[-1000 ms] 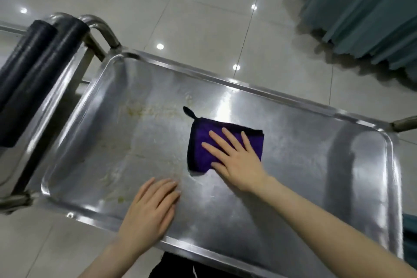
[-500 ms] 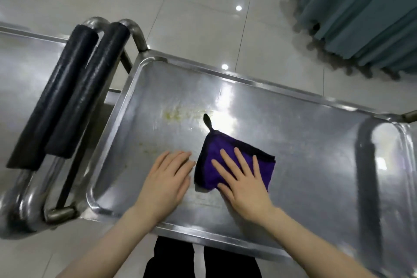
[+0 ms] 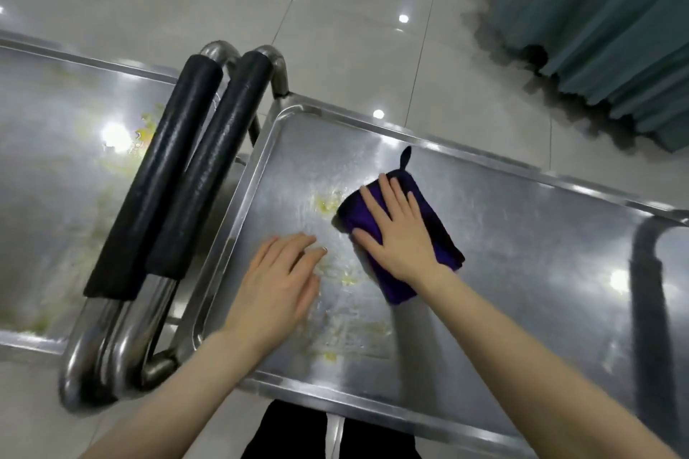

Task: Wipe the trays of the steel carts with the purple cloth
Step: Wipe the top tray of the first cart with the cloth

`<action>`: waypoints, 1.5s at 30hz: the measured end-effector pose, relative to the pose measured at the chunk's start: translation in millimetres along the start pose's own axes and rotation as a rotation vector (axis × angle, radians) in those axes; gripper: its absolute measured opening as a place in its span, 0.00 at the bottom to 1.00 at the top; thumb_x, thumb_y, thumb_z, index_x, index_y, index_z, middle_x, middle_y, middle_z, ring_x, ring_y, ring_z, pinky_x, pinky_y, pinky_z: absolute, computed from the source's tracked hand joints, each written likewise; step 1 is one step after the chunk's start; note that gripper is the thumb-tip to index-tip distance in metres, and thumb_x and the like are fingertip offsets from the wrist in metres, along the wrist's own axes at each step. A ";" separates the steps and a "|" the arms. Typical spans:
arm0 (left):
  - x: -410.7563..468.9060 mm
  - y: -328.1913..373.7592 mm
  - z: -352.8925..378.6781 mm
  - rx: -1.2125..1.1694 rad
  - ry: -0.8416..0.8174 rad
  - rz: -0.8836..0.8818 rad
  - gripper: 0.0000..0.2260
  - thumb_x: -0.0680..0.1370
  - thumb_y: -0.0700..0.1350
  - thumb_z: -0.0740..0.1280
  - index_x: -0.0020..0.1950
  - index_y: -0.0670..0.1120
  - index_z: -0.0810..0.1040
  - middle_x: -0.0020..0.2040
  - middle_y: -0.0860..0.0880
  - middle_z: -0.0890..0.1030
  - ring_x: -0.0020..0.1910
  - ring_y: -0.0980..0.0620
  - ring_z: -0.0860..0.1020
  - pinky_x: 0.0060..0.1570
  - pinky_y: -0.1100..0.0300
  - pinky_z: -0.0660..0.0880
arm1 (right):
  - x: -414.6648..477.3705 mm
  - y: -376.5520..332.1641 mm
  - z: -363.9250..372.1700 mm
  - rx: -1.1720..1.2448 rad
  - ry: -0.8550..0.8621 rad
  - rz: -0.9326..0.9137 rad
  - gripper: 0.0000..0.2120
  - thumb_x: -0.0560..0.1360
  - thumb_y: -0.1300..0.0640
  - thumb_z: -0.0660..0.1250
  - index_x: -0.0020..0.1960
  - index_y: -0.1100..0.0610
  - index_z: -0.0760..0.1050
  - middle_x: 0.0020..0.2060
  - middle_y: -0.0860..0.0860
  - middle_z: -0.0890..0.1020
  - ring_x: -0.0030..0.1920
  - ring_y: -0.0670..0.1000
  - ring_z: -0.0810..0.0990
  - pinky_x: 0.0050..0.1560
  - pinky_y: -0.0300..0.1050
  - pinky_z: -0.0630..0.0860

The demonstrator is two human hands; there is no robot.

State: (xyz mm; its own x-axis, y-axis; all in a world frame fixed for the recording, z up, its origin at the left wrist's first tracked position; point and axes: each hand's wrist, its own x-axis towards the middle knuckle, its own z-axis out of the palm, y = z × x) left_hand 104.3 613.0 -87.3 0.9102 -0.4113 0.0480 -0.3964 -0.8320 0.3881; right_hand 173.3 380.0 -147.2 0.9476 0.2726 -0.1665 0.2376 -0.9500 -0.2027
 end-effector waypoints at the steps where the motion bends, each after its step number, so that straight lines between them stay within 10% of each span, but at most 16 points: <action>1: 3.1 0.0 -4.3 -0.005 0.000 -0.004 0.16 0.77 0.46 0.60 0.60 0.42 0.79 0.60 0.43 0.78 0.60 0.42 0.77 0.65 0.43 0.70 | -21.5 -10.5 6.8 0.005 0.008 -0.076 0.32 0.81 0.37 0.52 0.80 0.47 0.48 0.79 0.52 0.45 0.79 0.53 0.41 0.77 0.55 0.44; 7: 35.4 -10.8 -41.6 0.104 0.048 0.086 0.18 0.76 0.47 0.57 0.60 0.43 0.80 0.63 0.43 0.78 0.65 0.42 0.75 0.67 0.42 0.68 | -70.4 -13.7 27.4 -0.029 0.035 -0.333 0.29 0.80 0.36 0.55 0.79 0.43 0.53 0.79 0.53 0.49 0.79 0.54 0.48 0.77 0.57 0.47; 16: 74.1 -74.5 -89.5 0.298 0.043 0.105 0.14 0.74 0.42 0.69 0.59 0.42 0.78 0.64 0.41 0.75 0.69 0.41 0.69 0.70 0.44 0.61 | 43.6 -6.6 -7.1 -0.082 0.053 0.041 0.29 0.79 0.35 0.52 0.78 0.42 0.56 0.77 0.54 0.57 0.78 0.56 0.51 0.76 0.57 0.47; 23: 77.9 -81.0 -96.6 0.152 0.049 0.068 0.15 0.74 0.42 0.69 0.60 0.40 0.78 0.67 0.40 0.73 0.71 0.41 0.67 0.73 0.43 0.60 | -39.5 -61.1 31.2 0.132 0.078 -0.421 0.29 0.79 0.38 0.60 0.77 0.46 0.59 0.78 0.50 0.58 0.76 0.52 0.60 0.73 0.52 0.61; 34: 80.3 -84.6 -92.0 0.104 0.074 0.050 0.15 0.74 0.43 0.69 0.60 0.40 0.78 0.68 0.40 0.73 0.71 0.41 0.67 0.71 0.44 0.63 | 107.4 -57.4 -4.3 0.067 0.132 0.016 0.30 0.79 0.39 0.58 0.77 0.50 0.60 0.75 0.55 0.62 0.75 0.57 0.60 0.74 0.53 0.58; 41: 79.8 -84.1 -96.3 0.092 0.058 0.037 0.15 0.75 0.44 0.68 0.61 0.40 0.78 0.68 0.41 0.73 0.72 0.43 0.67 0.72 0.45 0.62 | 1.1 -105.8 34.7 0.127 0.024 -0.539 0.27 0.81 0.41 0.58 0.77 0.49 0.61 0.77 0.53 0.59 0.75 0.54 0.62 0.73 0.54 0.61; 45: 79.9 -85.2 -93.5 0.089 0.072 0.039 0.14 0.75 0.43 0.68 0.59 0.40 0.78 0.66 0.41 0.75 0.71 0.42 0.68 0.71 0.44 0.62 | 89.9 -73.2 7.1 0.104 0.131 -0.252 0.25 0.80 0.46 0.63 0.74 0.54 0.67 0.75 0.58 0.64 0.71 0.60 0.68 0.70 0.59 0.64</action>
State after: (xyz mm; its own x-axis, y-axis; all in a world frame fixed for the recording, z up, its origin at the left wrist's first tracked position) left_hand 222.0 685.7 -30.4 0.8987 -0.4191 0.1291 -0.4382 -0.8469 0.3012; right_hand 239.7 475.1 -154.2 0.8829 0.4689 0.0264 0.4517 -0.8326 -0.3206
